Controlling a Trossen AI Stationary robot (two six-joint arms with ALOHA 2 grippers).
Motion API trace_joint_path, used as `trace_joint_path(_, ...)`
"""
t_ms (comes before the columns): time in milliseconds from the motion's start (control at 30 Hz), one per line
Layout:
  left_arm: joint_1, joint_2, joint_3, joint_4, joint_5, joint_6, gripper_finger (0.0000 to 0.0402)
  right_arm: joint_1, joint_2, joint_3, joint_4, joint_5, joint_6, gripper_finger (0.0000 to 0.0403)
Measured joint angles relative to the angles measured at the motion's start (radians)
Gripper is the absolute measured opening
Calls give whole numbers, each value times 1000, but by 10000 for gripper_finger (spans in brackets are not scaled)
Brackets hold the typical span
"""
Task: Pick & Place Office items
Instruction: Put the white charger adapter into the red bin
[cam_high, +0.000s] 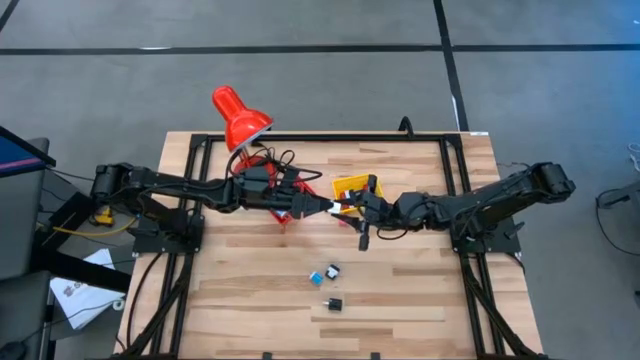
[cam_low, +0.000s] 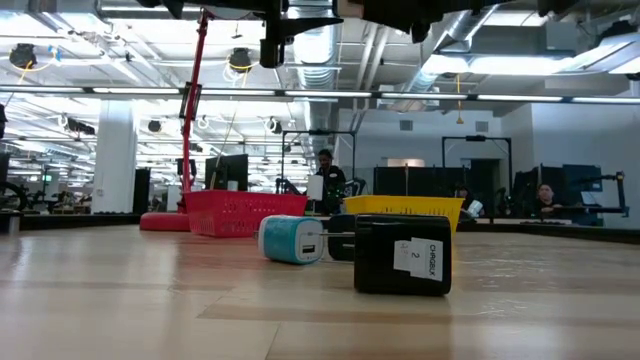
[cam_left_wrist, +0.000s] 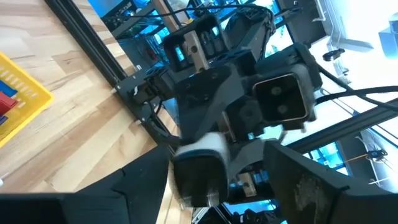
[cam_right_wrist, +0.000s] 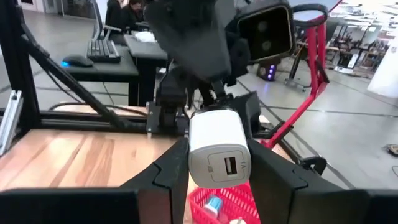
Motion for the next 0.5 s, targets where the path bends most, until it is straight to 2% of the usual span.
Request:
trace_joint_path(233,-11,0,0,1,-1,-22,232,-13,-1,0,10,0,-22,128)
trace_joint_path(500,-11,0,0,0,-1,-22,227,-14,-1,0,11,-2,-26,128)
